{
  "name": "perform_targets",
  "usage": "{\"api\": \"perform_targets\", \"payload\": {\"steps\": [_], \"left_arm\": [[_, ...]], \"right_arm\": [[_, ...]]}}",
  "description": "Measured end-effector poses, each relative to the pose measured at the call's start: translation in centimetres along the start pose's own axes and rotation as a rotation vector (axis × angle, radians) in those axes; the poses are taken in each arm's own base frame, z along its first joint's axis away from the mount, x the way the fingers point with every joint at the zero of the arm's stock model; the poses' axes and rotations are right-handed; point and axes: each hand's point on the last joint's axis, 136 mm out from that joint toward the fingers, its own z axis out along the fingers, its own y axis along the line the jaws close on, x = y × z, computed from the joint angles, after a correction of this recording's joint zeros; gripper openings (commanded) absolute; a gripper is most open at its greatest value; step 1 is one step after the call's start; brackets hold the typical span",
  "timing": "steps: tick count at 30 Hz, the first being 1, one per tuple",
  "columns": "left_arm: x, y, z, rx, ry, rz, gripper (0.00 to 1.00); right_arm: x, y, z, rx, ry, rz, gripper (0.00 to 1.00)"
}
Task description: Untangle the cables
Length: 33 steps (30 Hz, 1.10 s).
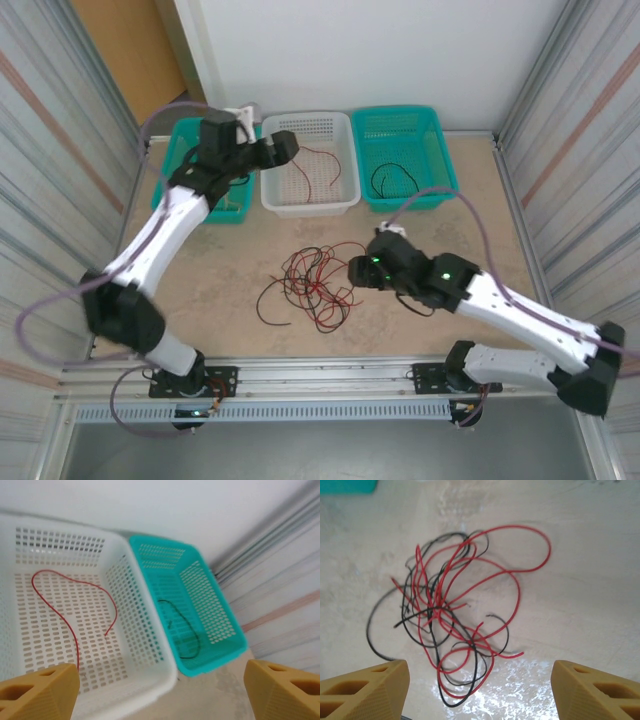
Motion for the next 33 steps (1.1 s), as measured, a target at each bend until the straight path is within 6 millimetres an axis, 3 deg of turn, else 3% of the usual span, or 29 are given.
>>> {"api": "perform_targets", "payload": {"steps": [3,6,10,12,16,20,26,33], "left_arm": [[1.0,-1.6,-6.5,0.038,-0.064,0.027,0.83],[4.7,-1.2,-10.6,0.051,-0.061,0.028,0.82],[12.7,1.7,-13.6,0.021,0.050,-0.030,0.77],[15.8,2.8,-14.7,-0.003,0.104,-0.057,0.75],[18.4,3.6,-17.1,-0.034,0.147,-0.074,0.72],[19.4,3.8,-18.2,-0.048,0.172,-0.081,0.68],[21.9,5.0,-17.5,-0.075,0.258,-0.121,0.61],[24.2,5.4,-16.5,-0.063,0.319,-0.181,0.58]], "right_arm": [[1.1,2.9,1.8,0.027,0.043,-0.097,0.75],[2.0,5.5,3.5,0.054,0.071,-0.180,0.75],[2.5,8.1,6.2,0.103,0.101,-0.246,0.68],[2.8,8.5,7.4,0.126,0.113,-0.258,0.67],[3.6,8.3,9.4,0.176,0.146,-0.275,0.60],[4.4,7.7,10.8,0.217,0.174,-0.281,0.52],[4.8,6.8,12.3,0.258,0.197,-0.260,0.39],[4.0,5.9,12.8,0.286,0.186,-0.241,0.10]]}}
